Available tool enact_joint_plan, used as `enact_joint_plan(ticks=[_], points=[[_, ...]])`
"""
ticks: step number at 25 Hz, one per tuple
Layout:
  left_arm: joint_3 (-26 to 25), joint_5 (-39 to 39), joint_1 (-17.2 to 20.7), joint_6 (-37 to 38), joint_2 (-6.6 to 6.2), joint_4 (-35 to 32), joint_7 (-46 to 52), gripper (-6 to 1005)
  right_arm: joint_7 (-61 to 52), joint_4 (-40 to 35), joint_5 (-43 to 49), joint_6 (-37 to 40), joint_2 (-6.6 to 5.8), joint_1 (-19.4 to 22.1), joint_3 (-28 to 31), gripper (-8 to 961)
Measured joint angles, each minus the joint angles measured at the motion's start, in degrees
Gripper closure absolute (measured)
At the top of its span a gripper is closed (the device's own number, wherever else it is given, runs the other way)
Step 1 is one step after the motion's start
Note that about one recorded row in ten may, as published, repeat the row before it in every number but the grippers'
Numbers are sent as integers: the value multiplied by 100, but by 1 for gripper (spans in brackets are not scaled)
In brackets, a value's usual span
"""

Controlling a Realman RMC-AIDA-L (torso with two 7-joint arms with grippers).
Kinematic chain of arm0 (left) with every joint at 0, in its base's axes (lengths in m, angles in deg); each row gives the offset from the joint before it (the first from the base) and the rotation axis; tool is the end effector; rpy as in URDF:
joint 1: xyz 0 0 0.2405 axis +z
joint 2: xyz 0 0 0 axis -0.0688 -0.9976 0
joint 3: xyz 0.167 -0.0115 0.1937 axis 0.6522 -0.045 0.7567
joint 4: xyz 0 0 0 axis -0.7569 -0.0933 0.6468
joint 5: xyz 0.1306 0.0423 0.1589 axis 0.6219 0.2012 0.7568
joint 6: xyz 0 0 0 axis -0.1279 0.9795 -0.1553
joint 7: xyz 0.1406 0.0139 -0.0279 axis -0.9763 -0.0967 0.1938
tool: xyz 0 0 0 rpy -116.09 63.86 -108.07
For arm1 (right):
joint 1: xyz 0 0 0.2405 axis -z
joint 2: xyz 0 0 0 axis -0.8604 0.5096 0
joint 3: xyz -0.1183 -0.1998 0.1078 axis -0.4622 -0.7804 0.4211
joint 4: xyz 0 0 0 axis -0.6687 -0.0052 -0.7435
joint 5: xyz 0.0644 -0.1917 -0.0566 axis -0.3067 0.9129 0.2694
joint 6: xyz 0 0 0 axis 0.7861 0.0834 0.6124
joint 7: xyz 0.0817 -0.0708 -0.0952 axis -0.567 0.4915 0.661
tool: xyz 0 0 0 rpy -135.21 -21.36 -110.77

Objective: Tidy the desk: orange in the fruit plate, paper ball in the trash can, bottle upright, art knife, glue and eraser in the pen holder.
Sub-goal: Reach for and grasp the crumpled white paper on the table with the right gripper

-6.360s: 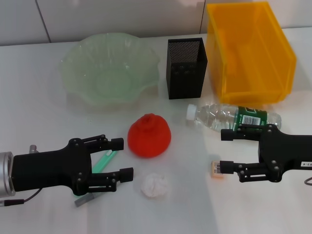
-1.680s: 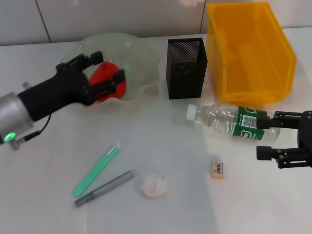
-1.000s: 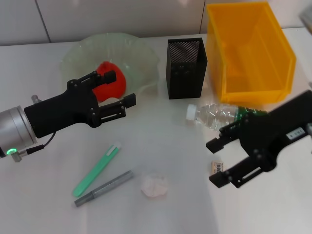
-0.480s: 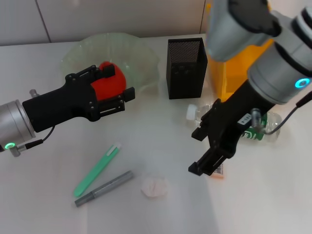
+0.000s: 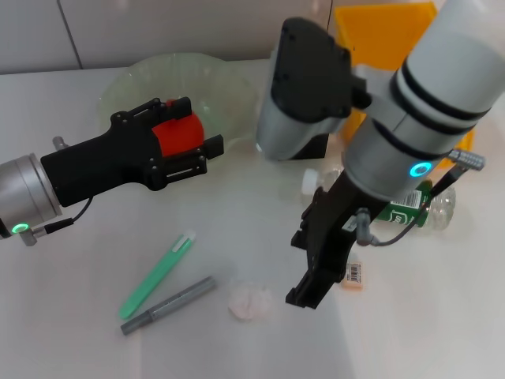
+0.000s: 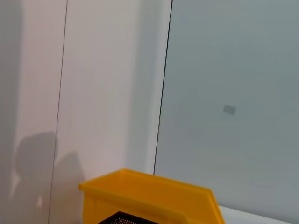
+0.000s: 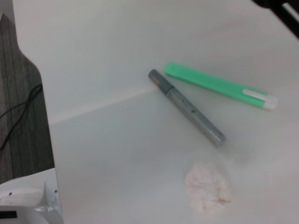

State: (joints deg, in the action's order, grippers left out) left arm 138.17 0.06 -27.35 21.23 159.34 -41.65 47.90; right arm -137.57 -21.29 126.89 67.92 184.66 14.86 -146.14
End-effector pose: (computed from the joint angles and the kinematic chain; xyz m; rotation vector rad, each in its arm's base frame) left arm -0.2265 0.3439 -0.0231 -2.5738 -0.3717 -0.9968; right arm 0.0877 0.3105 -0.0292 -3.0149 0.4173 -0.7069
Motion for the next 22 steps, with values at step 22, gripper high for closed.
enact_joint_plan(ticks=[22], points=[[51, 13, -8, -72, 5, 59, -35, 174, -518, 637, -34, -1460, 31, 22, -1503, 230]])
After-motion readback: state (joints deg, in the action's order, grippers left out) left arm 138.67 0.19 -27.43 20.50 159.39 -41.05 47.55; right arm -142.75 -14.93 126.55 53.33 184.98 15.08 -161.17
